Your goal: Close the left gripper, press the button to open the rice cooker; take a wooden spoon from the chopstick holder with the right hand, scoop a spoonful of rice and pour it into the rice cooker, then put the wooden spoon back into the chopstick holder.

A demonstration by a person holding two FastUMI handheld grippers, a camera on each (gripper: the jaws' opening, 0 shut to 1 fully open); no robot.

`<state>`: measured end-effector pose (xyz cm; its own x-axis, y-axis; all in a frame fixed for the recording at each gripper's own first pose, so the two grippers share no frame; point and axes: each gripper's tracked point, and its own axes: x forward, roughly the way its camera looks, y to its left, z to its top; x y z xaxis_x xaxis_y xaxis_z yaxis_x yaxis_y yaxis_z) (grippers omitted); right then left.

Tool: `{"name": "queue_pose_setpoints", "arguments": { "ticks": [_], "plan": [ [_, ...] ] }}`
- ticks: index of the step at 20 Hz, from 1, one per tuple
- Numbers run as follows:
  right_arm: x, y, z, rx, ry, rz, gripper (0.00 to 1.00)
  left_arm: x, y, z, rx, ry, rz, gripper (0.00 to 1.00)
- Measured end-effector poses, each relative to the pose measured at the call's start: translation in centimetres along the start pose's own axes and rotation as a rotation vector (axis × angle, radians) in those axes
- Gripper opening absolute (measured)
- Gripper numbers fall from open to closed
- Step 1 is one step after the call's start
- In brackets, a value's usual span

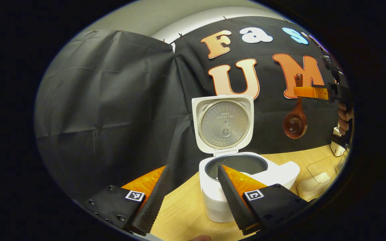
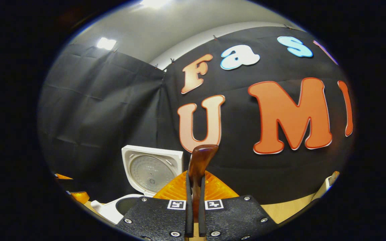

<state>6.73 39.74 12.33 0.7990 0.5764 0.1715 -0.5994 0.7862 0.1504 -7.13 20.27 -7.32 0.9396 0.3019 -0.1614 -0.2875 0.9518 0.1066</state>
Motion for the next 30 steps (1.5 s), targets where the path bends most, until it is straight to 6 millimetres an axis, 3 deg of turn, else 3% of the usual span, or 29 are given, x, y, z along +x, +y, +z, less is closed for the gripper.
{"name": "queue_pose_setpoints", "arguments": {
  "ticks": [12, 17, 22, 25, 26, 30],
  "plan": [
    [-10.6, -15.5, 1.3, 0.02, 0.065, -0.375, 0.06, -0.9, -1.3, -0.3, 0.0, 0.012, -0.03, 0.92],
    [-16.0, -21.7, -0.3, 0.004, 0.107, -0.499, 0.06, -0.6, -2.0, -0.1, 0.007, 0.012, -0.039, 0.89],
    [-21.3, -27.4, -3.5, 0.025, 0.178, -0.622, 0.06, -0.1, -2.4, -0.8, 0.006, 0.025, -0.06, 0.93],
    [-23.2, -29.6, -5.3, 0.046, 0.207, -0.664, 0.06, 0.1, -2.7, -1.1, 0.005, 0.038, -0.06, 0.93],
    [-23.4, -30.1, -5.9, 0.056, 0.221, -0.664, 0.06, 0.2, -2.9, -1.0, 0.007, 0.038, -0.064, 0.89],
    [-23.9, -32.4, -8.6, 0.098, 0.238, -0.699, 0.06, 0.0, -4.1, -0.9, 0.012, 0.052, -0.072, 0.93]
  ]
}}
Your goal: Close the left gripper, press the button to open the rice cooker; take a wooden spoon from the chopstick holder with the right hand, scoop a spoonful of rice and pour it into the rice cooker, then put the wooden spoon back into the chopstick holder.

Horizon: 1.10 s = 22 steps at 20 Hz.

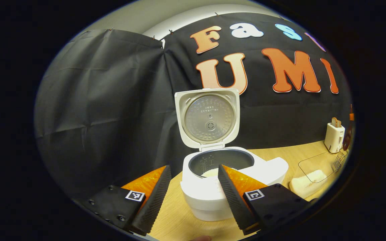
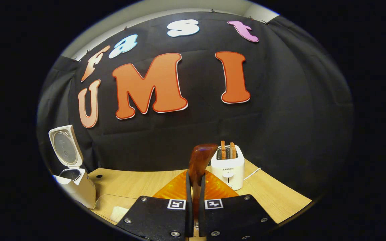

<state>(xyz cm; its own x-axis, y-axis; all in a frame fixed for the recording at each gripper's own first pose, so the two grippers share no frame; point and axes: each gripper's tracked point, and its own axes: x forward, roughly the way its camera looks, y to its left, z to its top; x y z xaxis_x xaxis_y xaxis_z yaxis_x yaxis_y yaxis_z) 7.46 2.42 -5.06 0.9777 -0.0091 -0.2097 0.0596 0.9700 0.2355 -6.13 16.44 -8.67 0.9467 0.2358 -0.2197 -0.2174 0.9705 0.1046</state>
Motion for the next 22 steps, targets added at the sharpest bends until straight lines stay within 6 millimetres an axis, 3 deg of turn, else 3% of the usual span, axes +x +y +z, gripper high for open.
{"name": "queue_pose_setpoints", "arguments": {
  "ticks": [2, 3, 8, 14, 17, 22],
  "plan": [
    [1.0, -0.8, -2.0, 0.001, 0.039, -0.026, 0.06, 0.2, -0.5, 0.0, 0.003, 0.001, -0.002, 0.89],
    [1.3, -1.2, -2.9, 0.011, 0.058, -0.028, 0.06, 0.2, -0.7, -0.1, 0.006, 0.004, -0.003, 0.93],
    [2.4, -2.1, -5.5, 0.133, 0.112, -0.012, 0.06, 0.2, -1.9, 0.3, 0.021, 0.009, -0.004, 0.89],
    [2.4, -4.0, -7.0, 0.282, 0.116, -0.014, 0.07, 0.5, -2.7, 0.8, -0.031, 0.003, -0.009, 0.96],
    [2.4, -4.7, -7.7, 0.341, 0.12, -0.01, 0.08, 0.8, -2.9, 0.8, -0.039, 0.014, 0.005, 0.89],
    [2.3, -4.8, -8.9, 0.339, 0.138, 0.018, 0.11, 0.3, -4.5, 1.6, -0.041, 0.001, -0.013, 0.93]
  ]
}}
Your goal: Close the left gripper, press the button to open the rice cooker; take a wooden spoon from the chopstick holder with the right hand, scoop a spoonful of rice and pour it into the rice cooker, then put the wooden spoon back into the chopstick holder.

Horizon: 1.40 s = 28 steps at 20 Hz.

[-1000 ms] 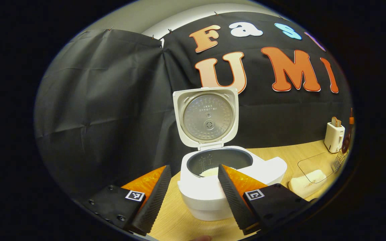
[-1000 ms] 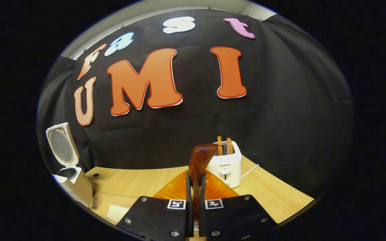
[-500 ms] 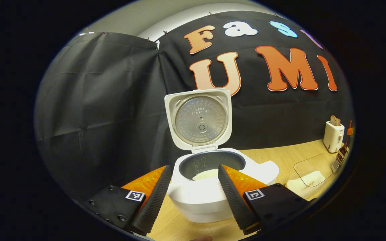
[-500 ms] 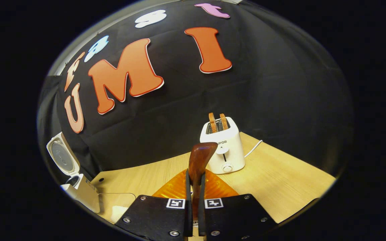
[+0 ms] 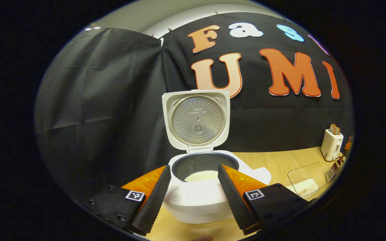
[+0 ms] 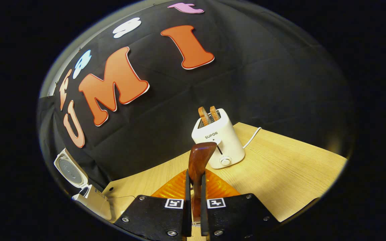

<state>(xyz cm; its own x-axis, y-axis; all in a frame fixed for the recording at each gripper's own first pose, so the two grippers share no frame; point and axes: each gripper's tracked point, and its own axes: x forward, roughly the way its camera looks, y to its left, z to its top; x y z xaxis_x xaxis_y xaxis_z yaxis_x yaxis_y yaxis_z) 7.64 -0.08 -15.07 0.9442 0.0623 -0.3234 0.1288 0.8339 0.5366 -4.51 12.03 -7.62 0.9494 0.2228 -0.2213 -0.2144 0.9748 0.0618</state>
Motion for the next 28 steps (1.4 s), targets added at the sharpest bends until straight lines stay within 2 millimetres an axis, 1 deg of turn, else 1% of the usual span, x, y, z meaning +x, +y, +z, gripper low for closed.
{"name": "queue_pose_setpoints", "arguments": {
  "ticks": [1, 2, 3, 5, 6, 7, 10, 11, 12, 13, 14, 15, 16, 17, 18, 19, 20, 21, 22, 24, 26, 27, 28],
  "plan": [
    [0.0, 0.1, 0.0, -0.004, -0.004, 0.014, 0.12, -0.1, -0.3, 0.1, 0.001, -0.003, -0.002, 0.89],
    [0.0, 0.1, 0.1, -0.007, -0.008, 0.025, 0.13, -0.2, -0.5, 0.3, 0.001, -0.007, -0.003, 0.93],
    [0.0, 0.1, 0.1, -0.014, -0.007, 0.034, 0.14, -0.2, -0.7, 0.4, 0.002, -0.008, -0.004, 0.89],
    [0.2, -0.3, -0.1, -0.047, 0.0, 0.031, 0.16, -0.2, -1.2, 0.6, 0.006, -0.01, -0.006, 0.89],
    [0.1, -0.9, 0.0, -0.063, 0.006, 0.02, 0.17, -0.2, -1.4, 0.8, 0.005, -0.013, -0.011, 0.93],
    [0.0, -1.5, 0.1, -0.073, 0.009, 0.011, 0.2, -0.2, -1.7, 0.9, 0.004, -0.014, -0.013, 0.89],
    [-0.5, -2.3, 0.8, -0.082, 0.008, 0.01, 0.3, 0.2, -2.5, 1.9, 0.0, -0.029, -0.027, 0.89],
    [-0.8, -2.6, 1.0, -0.074, 0.017, 0.007, 0.35, 0.4, -2.9, 2.2, -0.005, -0.036, -0.036, 0.93],
    [-1.0, -2.7, 1.0, -0.073, 0.022, 0.004, 0.38, 0.7, -3.3, 2.4, -0.009, -0.033, -0.038, 0.93],
    [-1.2, -2.9, 1.2, -0.074, 0.02, 0.001, 0.34, 1.0, -3.5, 2.5, -0.007, -0.036, -0.042, 0.89],
    [-1.6, -3.3, 1.4, -0.082, 0.017, -0.001, 0.48, 1.2, -3.8, 2.9, -0.008, -0.04, -0.044, 0.92],
    [-1.8, -3.5, 1.6, -0.093, 0.01, -0.007, 0.53, 1.4, -4.1, 3.4, -0.007, -0.048, -0.048, 0.92],
    [-2.0, -3.8, 1.9, -0.111, 0.003, -0.017, 0.56, 1.6, -4.4, 4.0, -0.006, -0.059, -0.054, 0.93],
    [-2.2, -4.2, 2.2, -0.131, -0.004, -0.033, 0.61, 1.9, -4.6, 4.1, -0.007, -0.046, -0.05, 0.92],
    [-2.3, -4.6, 2.8, -0.143, -0.017, -0.056, 0.64, 2.1, -4.9, 4.1, -0.007, -0.039, -0.054, 0.89],
    [-2.5, -4.9, 3.4, -0.156, -0.035, -0.074, 0.7, 2.3, -5.2, 4.8, -0.001, -0.044, -0.052, 0.93],
    [-2.9, -5.3, 4.2, -0.163, -0.054, -0.09, 0.72, 2.6, -5.4, 5.4, 0.007, -0.049, -0.051, 0.92],
    [-3.7, -5.2, 5.2, -0.168, -0.072, -0.101, 0.75, 2.9, -5.6, 6.1, 0.009, -0.053, -0.05, 0.92],
    [-4.3, -5.3, 5.8, -0.172, -0.087, -0.11, 0.76, 3.1, -5.7, 6.8, 0.007, -0.055, -0.05, 0.96],
    [-5.8, -5.5, 7.3, -0.178, -0.123, -0.111, 0.79, 4.0, -5.4, 8.3, 0.022, -0.072, -0.033, 0.89],
    [-6.9, -5.4, 8.9, -0.172, -0.158, -0.108, 0.8, 4.5, -4.9, 10.0, 0.029, -0.095, -0.018, 0.95],
    [-7.4, -5.4, 9.6, -0.176, -0.177, -0.108, 0.81, 5.0, -4.9, 10.9, 0.026, -0.103, -0.016, 0.92],
    [-7.9, -5.3, 10.3, -0.184, -0.195, -0.108, 0.81, 5.6, -4.9, 11.7, 0.023, -0.11, -0.021, 0.92]
  ]
}}
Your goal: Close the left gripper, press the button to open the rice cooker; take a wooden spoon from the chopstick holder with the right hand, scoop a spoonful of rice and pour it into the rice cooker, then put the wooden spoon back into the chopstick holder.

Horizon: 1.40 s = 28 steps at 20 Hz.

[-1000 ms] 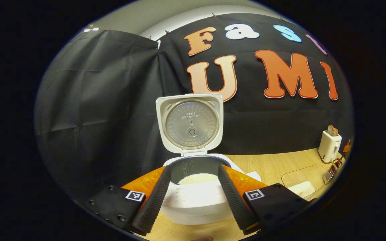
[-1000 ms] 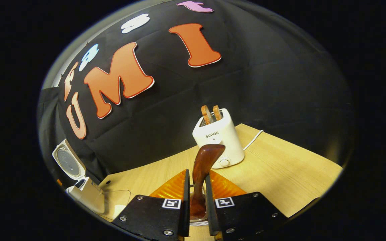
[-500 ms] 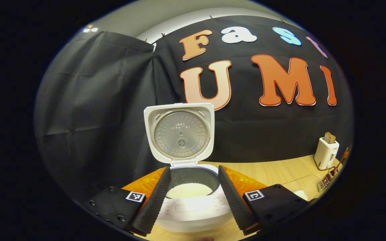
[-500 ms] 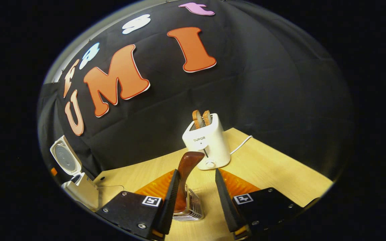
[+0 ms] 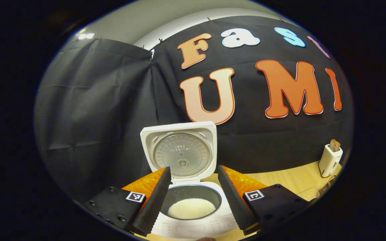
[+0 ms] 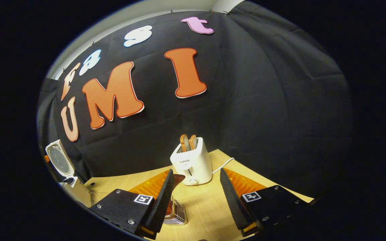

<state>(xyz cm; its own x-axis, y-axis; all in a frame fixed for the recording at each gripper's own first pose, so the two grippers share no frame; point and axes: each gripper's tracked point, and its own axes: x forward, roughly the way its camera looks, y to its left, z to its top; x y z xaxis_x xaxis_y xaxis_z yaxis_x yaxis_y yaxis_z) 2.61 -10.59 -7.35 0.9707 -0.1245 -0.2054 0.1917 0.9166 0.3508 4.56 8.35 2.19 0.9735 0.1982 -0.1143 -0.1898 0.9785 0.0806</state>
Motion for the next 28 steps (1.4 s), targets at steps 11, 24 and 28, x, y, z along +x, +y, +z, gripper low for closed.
{"name": "queue_pose_setpoints", "arguments": {
  "ticks": [11, 24, 28],
  "plan": [
    [-2.6, 0.2, 6.3, -0.044, -0.135, 0.001, 0.86, 9.5, 2.1, 8.0, -0.065, -0.058, 0.043, 0.92],
    [-4.6, -0.5, 9.7, -0.069, -0.21, -0.034, 0.87, 21.7, 5.8, 11.2, -0.126, 0.001, 0.175, 0.91],
    [-4.5, -0.4, 9.3, -0.073, -0.2, -0.032, 0.87, 24.0, 6.4, 8.2, -0.143, 0.116, 0.168, 0.91]
  ]
}}
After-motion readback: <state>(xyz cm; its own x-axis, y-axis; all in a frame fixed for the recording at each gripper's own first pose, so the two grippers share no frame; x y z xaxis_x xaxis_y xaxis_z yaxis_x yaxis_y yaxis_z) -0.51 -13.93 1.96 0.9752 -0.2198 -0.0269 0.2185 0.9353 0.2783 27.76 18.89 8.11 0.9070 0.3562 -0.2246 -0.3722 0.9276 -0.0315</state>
